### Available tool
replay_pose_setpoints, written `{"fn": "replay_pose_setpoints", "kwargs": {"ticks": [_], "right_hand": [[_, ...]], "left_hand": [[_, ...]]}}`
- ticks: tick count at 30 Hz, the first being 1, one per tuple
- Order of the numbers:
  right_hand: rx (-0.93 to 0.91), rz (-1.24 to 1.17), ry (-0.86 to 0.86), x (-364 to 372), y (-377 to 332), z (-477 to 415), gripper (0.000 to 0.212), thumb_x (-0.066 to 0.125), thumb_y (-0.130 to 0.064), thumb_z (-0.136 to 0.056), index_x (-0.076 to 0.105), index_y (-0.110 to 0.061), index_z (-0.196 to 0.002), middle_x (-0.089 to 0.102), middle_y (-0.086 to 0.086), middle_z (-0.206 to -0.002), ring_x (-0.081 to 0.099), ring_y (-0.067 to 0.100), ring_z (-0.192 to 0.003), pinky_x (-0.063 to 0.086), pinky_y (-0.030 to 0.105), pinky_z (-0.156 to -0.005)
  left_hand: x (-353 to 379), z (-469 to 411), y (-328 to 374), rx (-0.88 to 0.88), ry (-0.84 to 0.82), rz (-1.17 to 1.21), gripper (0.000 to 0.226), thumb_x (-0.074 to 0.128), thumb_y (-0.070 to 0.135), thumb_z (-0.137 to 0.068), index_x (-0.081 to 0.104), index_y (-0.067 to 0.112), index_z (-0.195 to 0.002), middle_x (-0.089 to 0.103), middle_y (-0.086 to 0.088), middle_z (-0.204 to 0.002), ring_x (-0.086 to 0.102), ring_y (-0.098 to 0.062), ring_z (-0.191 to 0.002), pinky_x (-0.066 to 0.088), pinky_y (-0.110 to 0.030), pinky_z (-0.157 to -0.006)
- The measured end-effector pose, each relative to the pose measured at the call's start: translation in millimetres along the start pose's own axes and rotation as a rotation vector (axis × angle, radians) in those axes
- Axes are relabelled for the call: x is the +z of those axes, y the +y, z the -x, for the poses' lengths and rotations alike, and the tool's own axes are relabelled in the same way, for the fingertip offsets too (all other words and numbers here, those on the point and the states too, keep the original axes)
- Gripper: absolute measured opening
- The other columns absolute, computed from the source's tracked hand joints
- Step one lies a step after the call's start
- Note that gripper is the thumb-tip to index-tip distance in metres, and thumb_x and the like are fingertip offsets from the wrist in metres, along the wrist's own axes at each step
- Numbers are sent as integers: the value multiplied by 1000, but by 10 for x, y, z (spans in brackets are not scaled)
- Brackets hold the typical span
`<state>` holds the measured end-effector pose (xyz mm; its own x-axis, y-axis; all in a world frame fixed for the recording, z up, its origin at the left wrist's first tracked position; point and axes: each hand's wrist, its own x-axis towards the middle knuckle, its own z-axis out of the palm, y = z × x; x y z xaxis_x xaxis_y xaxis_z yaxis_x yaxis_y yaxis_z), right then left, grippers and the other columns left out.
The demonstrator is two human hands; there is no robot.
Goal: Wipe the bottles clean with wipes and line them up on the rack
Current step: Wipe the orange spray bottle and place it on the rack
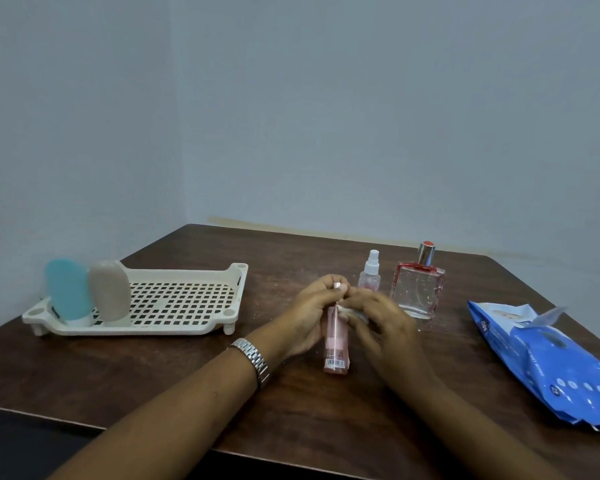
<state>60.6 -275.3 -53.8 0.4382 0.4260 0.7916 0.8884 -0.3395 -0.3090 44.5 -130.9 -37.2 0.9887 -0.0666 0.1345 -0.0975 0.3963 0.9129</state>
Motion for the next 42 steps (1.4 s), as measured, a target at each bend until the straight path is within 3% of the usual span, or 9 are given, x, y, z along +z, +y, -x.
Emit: {"fn": "replay_pose_setpoints", "kwargs": {"ticks": [6,13,17,20,25,30,35,39,42], "right_hand": [[-102,-21,-283,26,-39,72,63,51,-65,-80,56,-23,-126,44,-20,-121,34,-19,-115,25,-2,-96],[-165,-45,-114,72,-18,19,29,54,-14,-90,65,-13,-117,61,-4,-116,50,-4,-112,35,7,-96],[-91,-58,26,74,59,-14,36,61,-1,-81,69,-18,-112,61,-13,-112,50,-13,-111,38,6,-93],[-108,-32,-32,87,94,21,38,67,3,-79,70,-20,-110,66,-10,-108,55,-8,-106,40,7,-90],[-282,3,-217,106,-41,66,30,49,-11,-87,69,-13,-110,67,-4,-104,57,4,-98,42,10,-89],[-268,23,-189,76,-38,63,28,55,-8,-85,70,-15,-108,67,-4,-103,58,5,-97,43,13,-88],[-102,-31,-14,46,-26,20,24,63,-11,-84,70,-19,-106,64,-14,-106,53,-13,-103,40,6,-89],[-204,2,-148,74,-48,63,22,59,-22,-89,68,-15,-109,65,-5,-109,55,1,-105,40,11,-94],[-215,-19,-299,67,-72,93,46,60,-48,-85,63,-16,-118,60,-5,-117,52,4,-110,40,14,-97]], "left_hand": [[-53,-19,117,101,217,238,18,45,26,-100,40,9,-96,72,-18,-80,72,-29,-75,60,-39,-67],[-40,45,64,58,158,244,24,55,31,-93,43,10,-90,68,-14,-79,68,-23,-65,58,-30,-57],[61,89,-8,44,68,202,16,46,19,-98,43,13,-83,65,-2,-62,55,-7,-46,45,-17,-42],[40,60,-17,66,89,211,13,44,15,-100,44,13,-87,71,-16,-77,67,-18,-56,50,-21,-43],[-116,21,45,157,208,202,7,47,19,-98,45,15,-93,71,-18,-77,72,-30,-76,59,-38,-72],[-73,39,3,117,168,214,8,51,20,-95,45,15,-93,71,-18,-77,72,-29,-74,59,-37,-69],[-5,83,-54,83,86,137,8,49,21,-97,44,17,-92,72,-15,-82,67,-21,-64,51,-27,-53],[-50,55,-28,99,147,167,6,46,21,-99,45,17,-94,72,-18,-81,71,-28,-74,57,-34,-64],[-100,43,12,127,219,245,7,43,20,-101,45,16,-95,70,-20,-76,72,-32,-73,60,-36,-66]]}}
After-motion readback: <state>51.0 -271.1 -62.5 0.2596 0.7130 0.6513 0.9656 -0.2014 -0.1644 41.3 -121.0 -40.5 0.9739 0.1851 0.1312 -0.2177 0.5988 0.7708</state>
